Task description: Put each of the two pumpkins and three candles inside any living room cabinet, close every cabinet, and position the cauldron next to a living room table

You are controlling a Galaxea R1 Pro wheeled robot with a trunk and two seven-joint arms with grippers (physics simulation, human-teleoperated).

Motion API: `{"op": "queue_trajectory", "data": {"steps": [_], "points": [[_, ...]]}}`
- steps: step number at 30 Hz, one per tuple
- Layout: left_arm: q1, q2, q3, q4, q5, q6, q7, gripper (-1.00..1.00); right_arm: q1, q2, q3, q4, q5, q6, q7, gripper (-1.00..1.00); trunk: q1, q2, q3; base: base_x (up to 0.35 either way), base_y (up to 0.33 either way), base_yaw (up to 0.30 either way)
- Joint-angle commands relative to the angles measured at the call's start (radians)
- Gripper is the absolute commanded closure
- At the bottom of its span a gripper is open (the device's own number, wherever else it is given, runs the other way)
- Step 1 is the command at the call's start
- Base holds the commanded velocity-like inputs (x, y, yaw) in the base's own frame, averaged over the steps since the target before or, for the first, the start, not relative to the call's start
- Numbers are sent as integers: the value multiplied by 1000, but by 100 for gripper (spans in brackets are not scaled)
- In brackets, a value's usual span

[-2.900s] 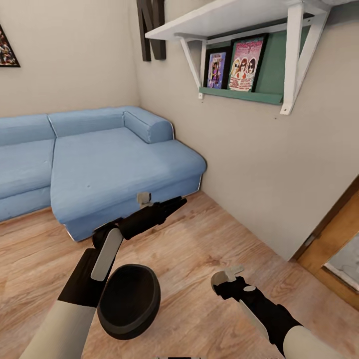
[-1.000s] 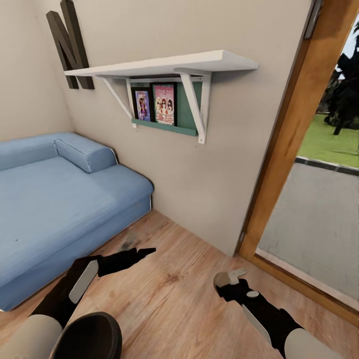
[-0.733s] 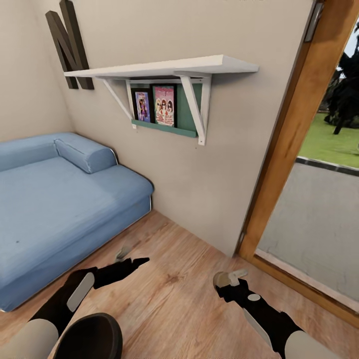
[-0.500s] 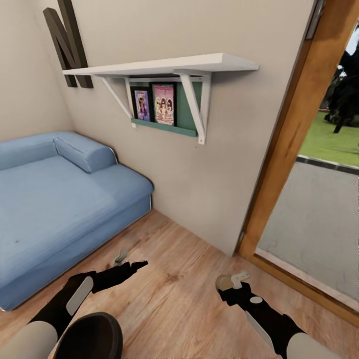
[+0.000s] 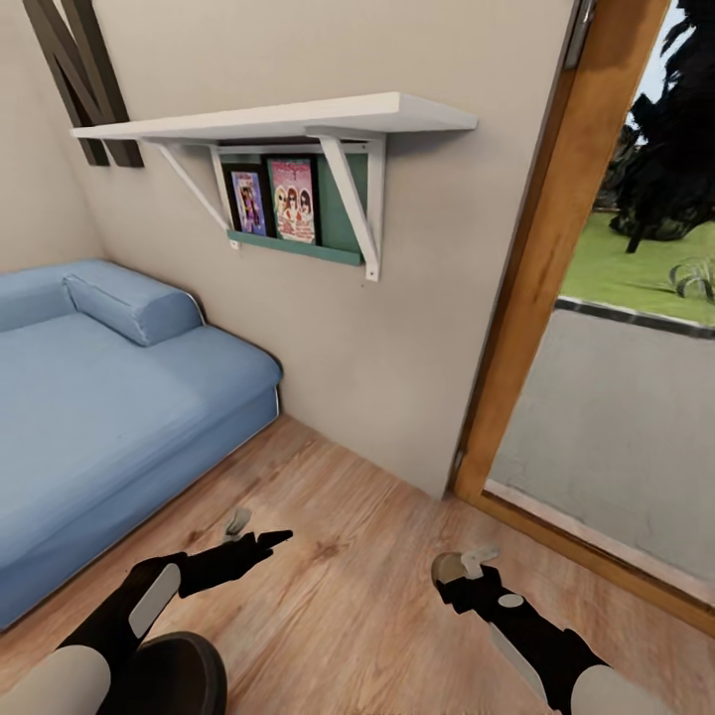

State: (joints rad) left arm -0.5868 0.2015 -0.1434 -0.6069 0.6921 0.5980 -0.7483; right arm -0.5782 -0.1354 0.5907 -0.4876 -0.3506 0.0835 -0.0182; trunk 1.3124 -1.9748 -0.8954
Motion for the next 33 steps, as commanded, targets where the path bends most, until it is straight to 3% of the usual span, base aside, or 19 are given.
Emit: {"op": "queue_trajectory", "data": {"steps": [1,33], "points": [[0,0,0,0,-1,-1,0,-100,0,1,0,1,-2,1,1,100,0,0,-1,0,0,-221],[0,-1,-1,9,1,0,1,-100,0,4,0,40,-4,1,3,100,0,0,-35,0,0,-225]]}}
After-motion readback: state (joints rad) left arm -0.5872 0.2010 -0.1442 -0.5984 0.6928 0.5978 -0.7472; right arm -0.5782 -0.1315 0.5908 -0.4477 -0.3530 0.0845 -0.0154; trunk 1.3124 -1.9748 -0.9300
